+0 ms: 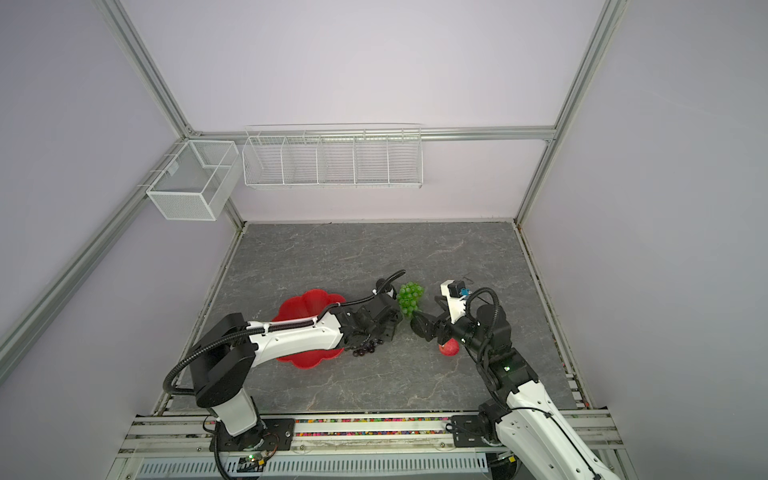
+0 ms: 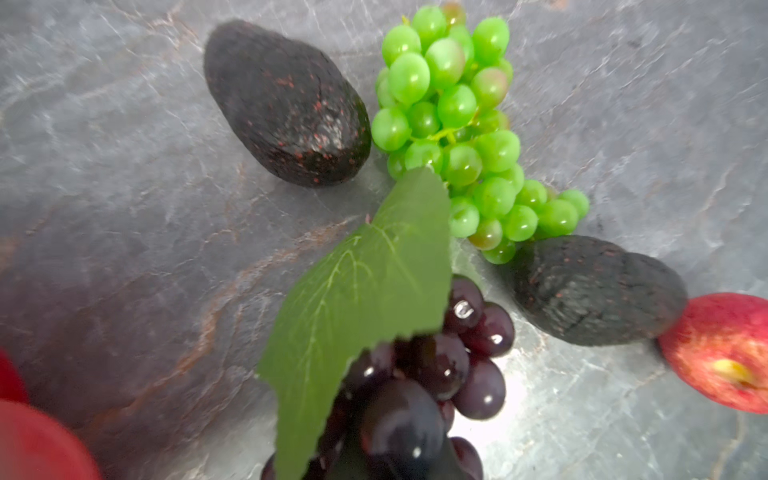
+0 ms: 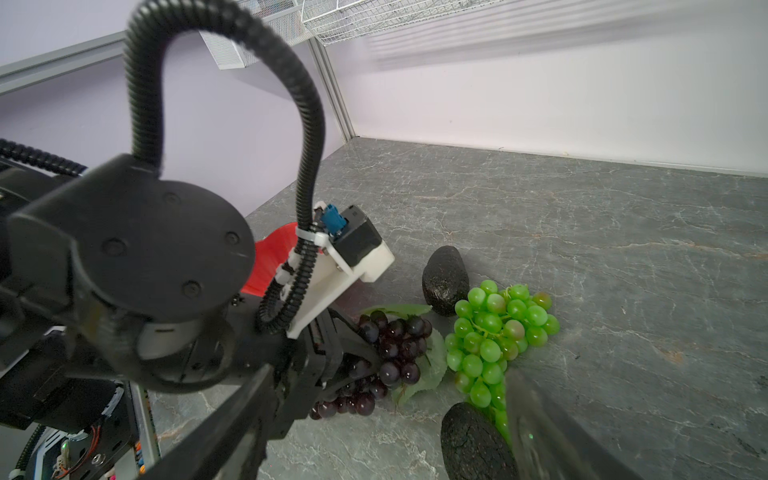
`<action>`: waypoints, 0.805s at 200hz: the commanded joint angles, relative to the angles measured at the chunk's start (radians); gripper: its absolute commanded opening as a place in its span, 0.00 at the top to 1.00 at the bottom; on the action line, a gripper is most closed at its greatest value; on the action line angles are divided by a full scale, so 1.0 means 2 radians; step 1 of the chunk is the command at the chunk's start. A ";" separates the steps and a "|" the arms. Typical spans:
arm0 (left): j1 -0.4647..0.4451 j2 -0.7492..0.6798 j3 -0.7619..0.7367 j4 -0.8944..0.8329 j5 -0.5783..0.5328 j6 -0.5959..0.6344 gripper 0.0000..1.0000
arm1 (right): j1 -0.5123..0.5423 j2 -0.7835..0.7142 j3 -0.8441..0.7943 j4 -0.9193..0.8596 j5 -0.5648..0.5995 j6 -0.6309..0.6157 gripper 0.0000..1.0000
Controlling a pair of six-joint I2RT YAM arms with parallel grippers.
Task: Place and organize the fake fruits in the fruit bowl
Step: 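Lift the purple grapes with the left gripper and carry them over the red bowl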
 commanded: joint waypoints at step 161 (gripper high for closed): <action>0.002 -0.407 -0.113 -0.156 -0.214 -0.039 1.00 | 0.161 0.077 0.019 0.045 -0.025 -0.079 0.12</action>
